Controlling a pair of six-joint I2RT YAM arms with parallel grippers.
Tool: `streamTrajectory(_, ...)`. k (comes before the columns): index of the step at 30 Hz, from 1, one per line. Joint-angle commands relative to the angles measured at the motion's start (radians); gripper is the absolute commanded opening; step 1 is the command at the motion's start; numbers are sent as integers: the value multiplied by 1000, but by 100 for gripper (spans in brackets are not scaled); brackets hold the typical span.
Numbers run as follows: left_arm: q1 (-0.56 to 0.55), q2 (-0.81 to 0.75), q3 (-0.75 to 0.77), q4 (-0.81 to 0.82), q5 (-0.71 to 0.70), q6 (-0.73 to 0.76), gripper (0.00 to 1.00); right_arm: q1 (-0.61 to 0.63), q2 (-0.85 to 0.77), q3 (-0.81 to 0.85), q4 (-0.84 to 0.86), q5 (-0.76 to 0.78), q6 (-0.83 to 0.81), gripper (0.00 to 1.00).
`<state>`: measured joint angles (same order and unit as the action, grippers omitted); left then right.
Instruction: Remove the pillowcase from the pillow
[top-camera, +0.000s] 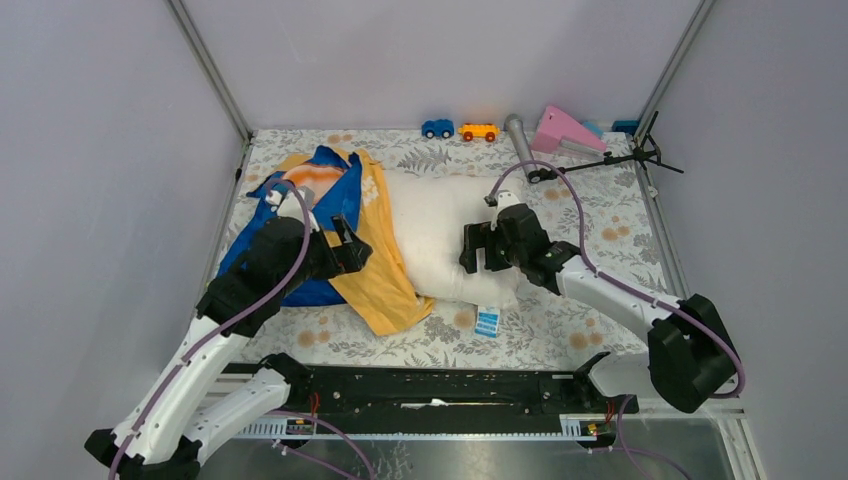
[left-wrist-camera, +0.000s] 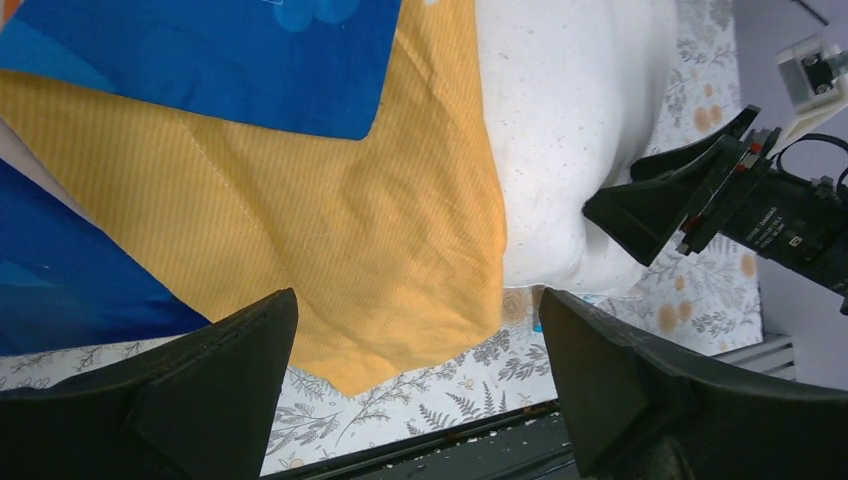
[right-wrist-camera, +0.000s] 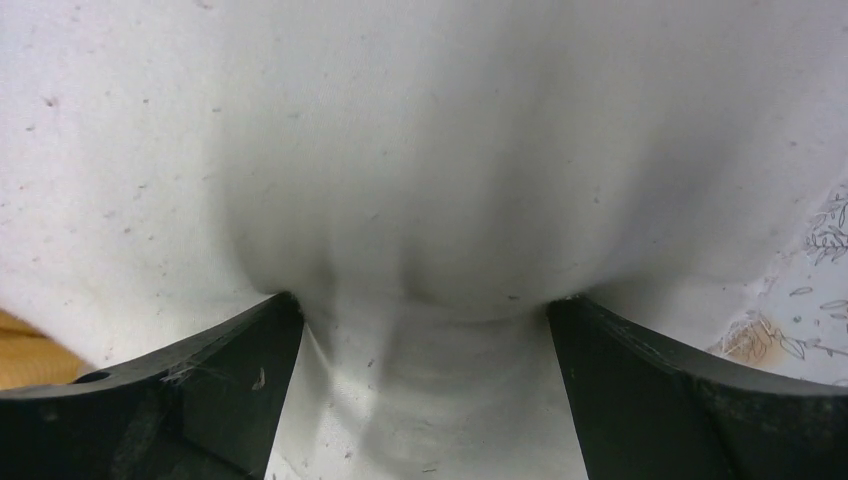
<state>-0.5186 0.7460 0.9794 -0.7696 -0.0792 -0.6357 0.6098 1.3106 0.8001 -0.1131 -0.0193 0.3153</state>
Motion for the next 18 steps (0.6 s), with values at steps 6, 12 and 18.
streamTrajectory(6,-174,149,13,102,-199,-12,99,6,89,-107,290,67,39,100)
streamTrajectory(12,-259,306,71,119,-312,2,99,6,103,-127,328,31,48,100)
streamTrajectory(18,-260,344,-105,324,-351,-32,99,6,57,-159,343,70,52,81)
